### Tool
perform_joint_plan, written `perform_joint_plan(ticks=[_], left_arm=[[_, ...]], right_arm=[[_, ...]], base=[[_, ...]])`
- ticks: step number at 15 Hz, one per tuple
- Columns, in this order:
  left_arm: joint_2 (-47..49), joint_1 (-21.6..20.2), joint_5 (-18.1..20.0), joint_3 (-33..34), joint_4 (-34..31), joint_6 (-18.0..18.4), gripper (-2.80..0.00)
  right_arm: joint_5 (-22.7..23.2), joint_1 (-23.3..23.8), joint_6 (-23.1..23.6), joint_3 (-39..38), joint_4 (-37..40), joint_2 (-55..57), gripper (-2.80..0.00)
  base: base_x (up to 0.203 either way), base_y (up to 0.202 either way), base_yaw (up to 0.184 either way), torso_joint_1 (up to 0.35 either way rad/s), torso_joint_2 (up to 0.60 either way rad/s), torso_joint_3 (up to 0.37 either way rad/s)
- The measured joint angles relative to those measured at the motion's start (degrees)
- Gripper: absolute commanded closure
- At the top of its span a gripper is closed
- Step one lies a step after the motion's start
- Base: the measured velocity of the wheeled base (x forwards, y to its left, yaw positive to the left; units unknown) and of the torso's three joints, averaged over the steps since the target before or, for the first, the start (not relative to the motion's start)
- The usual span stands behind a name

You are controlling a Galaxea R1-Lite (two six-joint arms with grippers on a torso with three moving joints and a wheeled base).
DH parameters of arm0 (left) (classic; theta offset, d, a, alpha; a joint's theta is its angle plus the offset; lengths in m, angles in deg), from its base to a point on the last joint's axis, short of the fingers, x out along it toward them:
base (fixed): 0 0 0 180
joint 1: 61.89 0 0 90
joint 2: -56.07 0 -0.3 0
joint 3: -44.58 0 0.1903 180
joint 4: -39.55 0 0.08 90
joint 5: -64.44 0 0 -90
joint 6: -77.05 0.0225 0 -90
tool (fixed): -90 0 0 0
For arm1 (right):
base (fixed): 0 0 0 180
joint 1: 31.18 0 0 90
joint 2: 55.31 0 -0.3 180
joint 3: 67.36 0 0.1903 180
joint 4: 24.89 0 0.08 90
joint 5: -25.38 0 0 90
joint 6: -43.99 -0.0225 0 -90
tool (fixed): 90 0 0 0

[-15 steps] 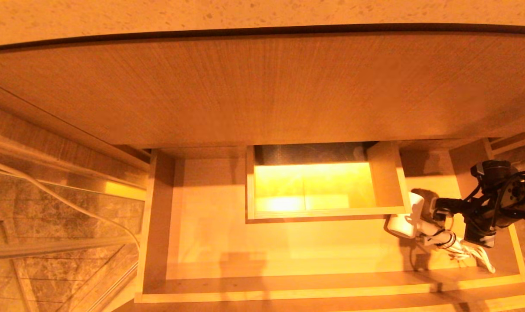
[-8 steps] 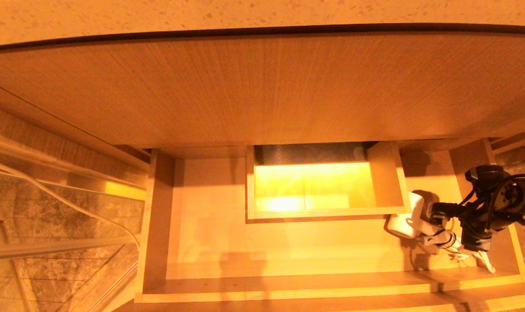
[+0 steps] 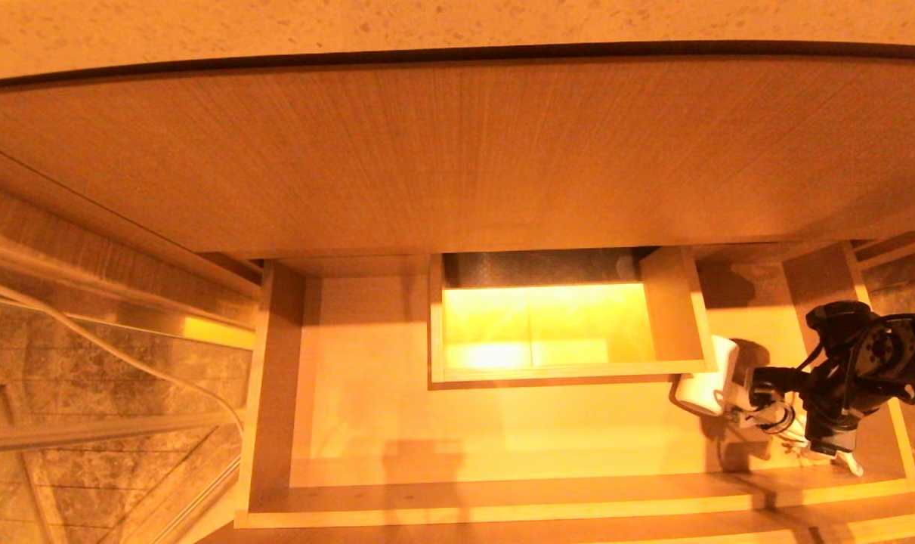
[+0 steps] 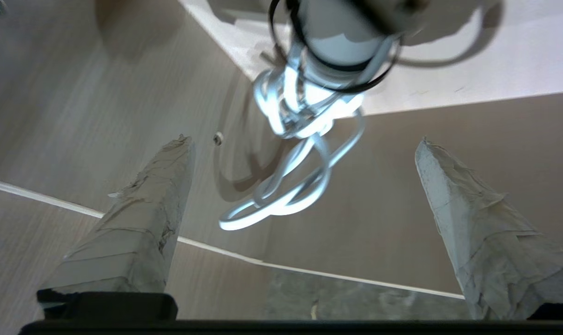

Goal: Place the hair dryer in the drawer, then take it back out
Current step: Take the hairdryer out

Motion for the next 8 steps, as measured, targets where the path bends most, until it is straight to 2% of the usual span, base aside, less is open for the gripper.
perform_joint_plan(ticks=[8], left_arm=[[0.0,0.0,0.02,0.0,-0.02,0.0,0.0]], right_arm=[[0.0,0.86,-1.34,2.1,-0.77,4.01,-2.8]], base=[[0.0,0.0,0.0,0.0,0.0,0.0]])
